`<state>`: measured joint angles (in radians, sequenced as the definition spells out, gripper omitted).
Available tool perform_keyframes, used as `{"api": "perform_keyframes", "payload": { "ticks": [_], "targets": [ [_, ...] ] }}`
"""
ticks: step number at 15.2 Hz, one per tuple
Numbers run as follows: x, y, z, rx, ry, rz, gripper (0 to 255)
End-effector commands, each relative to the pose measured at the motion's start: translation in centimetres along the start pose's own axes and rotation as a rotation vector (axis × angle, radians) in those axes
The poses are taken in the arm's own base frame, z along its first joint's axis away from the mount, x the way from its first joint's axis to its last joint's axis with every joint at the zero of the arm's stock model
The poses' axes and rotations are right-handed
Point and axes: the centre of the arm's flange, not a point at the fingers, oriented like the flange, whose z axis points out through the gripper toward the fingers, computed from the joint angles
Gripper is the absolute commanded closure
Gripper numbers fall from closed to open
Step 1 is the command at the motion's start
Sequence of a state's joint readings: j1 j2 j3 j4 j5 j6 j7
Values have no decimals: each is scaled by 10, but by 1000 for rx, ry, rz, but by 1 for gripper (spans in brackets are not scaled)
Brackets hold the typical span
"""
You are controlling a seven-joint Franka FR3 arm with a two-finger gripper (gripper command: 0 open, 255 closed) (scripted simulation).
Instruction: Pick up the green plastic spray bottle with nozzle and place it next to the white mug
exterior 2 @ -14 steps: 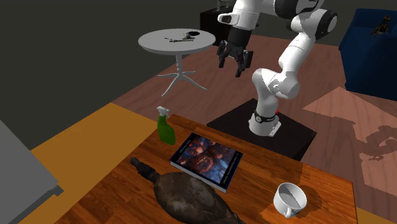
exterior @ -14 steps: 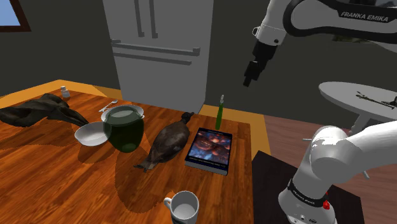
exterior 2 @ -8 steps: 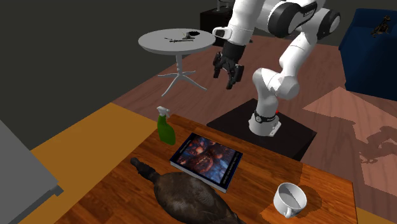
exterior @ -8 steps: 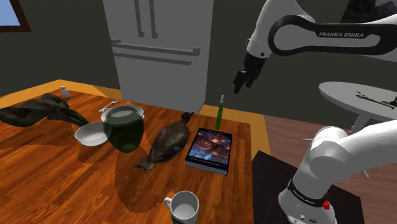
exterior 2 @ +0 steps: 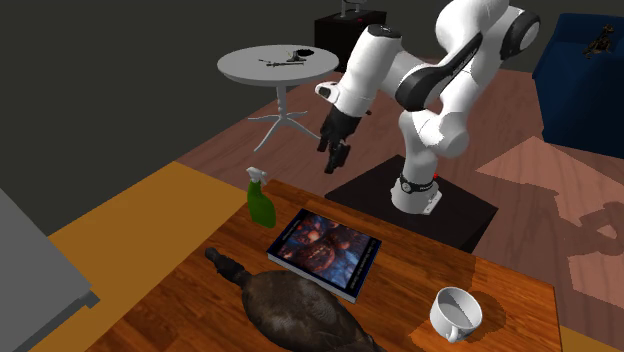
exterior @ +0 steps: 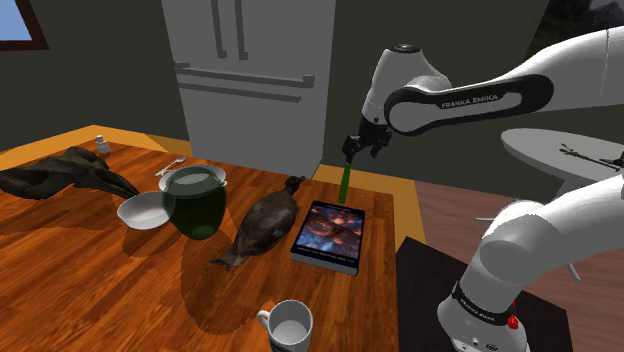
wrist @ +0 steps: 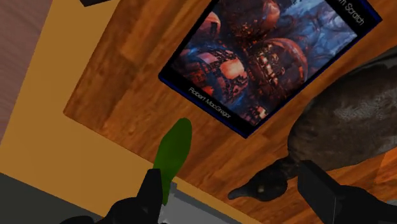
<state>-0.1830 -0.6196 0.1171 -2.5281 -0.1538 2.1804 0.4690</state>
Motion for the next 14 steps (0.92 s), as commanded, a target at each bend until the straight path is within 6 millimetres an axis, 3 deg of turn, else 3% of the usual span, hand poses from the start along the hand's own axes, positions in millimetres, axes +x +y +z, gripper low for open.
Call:
{"api": "perform_keyframes", "payload": {
  "ticks": [1,8,14],
  "targets": [
    [10,-1,24,-22,21,81,0],
    [42,-4,108,-107,85,342,0],
    [73,6,178,-180,140,566,0]
  ]
}}
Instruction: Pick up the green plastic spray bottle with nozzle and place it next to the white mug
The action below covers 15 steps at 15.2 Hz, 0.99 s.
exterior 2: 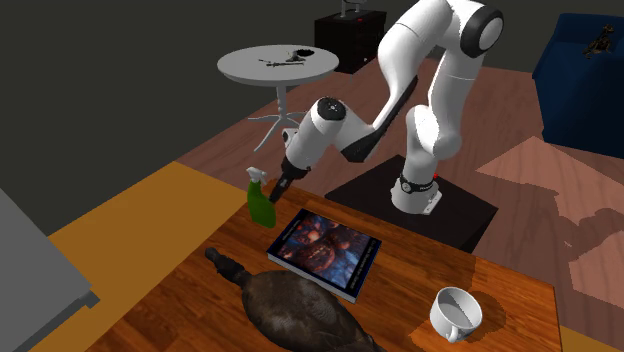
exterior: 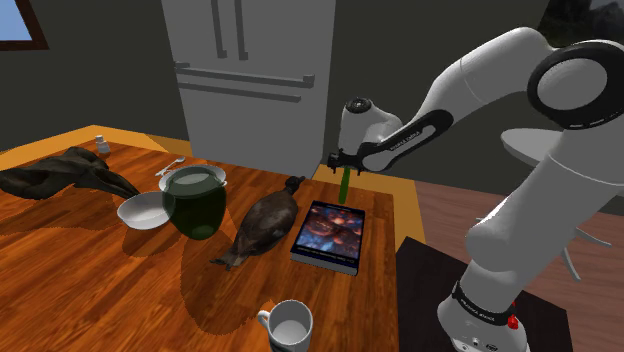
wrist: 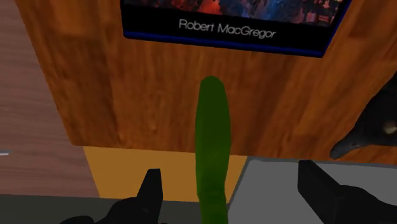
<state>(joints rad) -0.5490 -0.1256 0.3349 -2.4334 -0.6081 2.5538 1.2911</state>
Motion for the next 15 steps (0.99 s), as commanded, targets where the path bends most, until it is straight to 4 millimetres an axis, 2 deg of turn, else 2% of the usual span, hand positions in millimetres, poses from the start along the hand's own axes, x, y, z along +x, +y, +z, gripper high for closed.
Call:
{"api": "perform_keyframes", "payload": {
  "ticks": [1,3,10,15],
  "targets": [
    [8,-5,23,-23,21,82,0],
    [15,-7,43,-43,36,145,0],
    [16,-6,80,-43,36,145,0],
    [16,-6,83,-43,36,145,0]
  ]
}}
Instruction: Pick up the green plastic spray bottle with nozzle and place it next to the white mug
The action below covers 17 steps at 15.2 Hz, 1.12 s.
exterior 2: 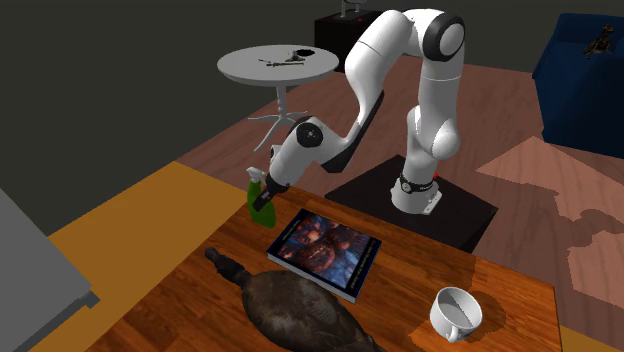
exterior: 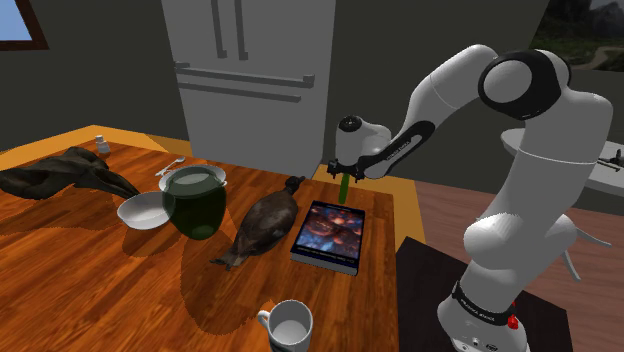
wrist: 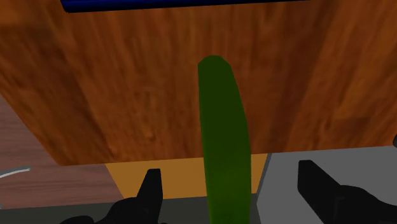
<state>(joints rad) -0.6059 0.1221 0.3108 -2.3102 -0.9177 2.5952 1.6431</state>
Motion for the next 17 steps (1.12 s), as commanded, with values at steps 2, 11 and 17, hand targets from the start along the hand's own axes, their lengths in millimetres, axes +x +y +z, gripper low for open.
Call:
{"api": "perform_keyframes", "payload": {
  "ticks": [2,11,17],
  "targets": [
    [0,0,0,0,0,0,0],
    [0,0,0,0,0,0,255],
    [10,0,-18,0,0,0,255]
  ]
}}
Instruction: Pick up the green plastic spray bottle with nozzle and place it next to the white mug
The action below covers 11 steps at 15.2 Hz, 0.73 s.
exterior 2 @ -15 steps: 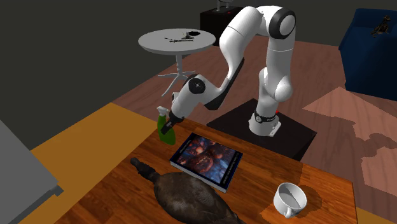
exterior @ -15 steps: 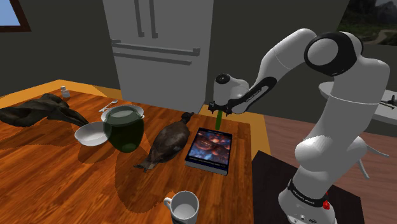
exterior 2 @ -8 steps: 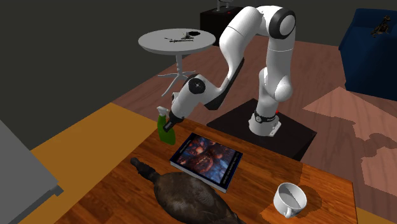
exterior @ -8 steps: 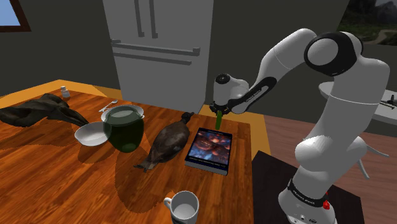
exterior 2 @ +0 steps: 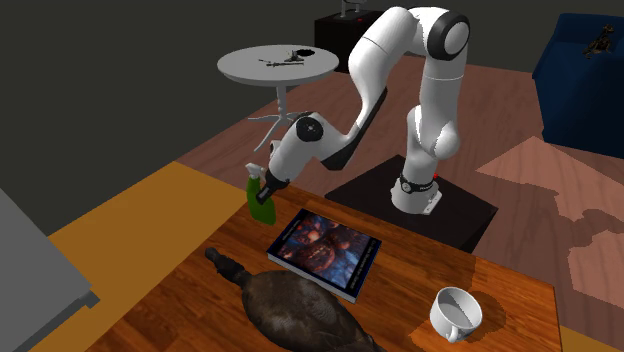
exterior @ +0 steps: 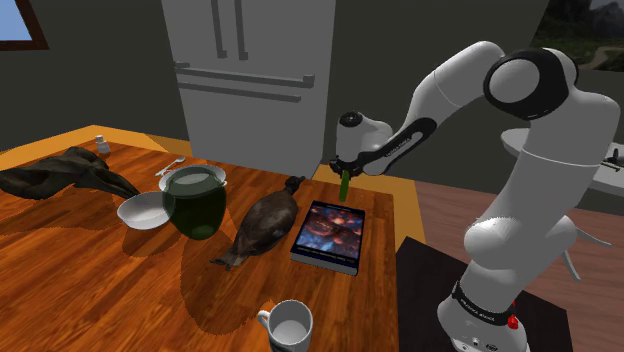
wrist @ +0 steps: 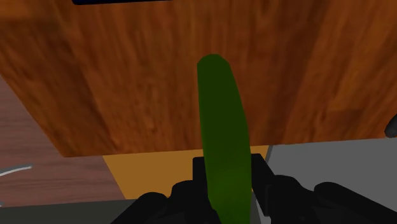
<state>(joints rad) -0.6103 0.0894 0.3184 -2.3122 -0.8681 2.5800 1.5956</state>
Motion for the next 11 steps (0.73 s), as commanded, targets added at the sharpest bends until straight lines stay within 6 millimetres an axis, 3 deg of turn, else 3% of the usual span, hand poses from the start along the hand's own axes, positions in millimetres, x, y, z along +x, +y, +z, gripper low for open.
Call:
{"api": "perform_keyframes", "payload": {
  "ticks": [1,11],
  "targets": [
    [5,-1,-10,0,0,0,255],
    [32,-1,-55,0,0,0,255]
  ]
}}
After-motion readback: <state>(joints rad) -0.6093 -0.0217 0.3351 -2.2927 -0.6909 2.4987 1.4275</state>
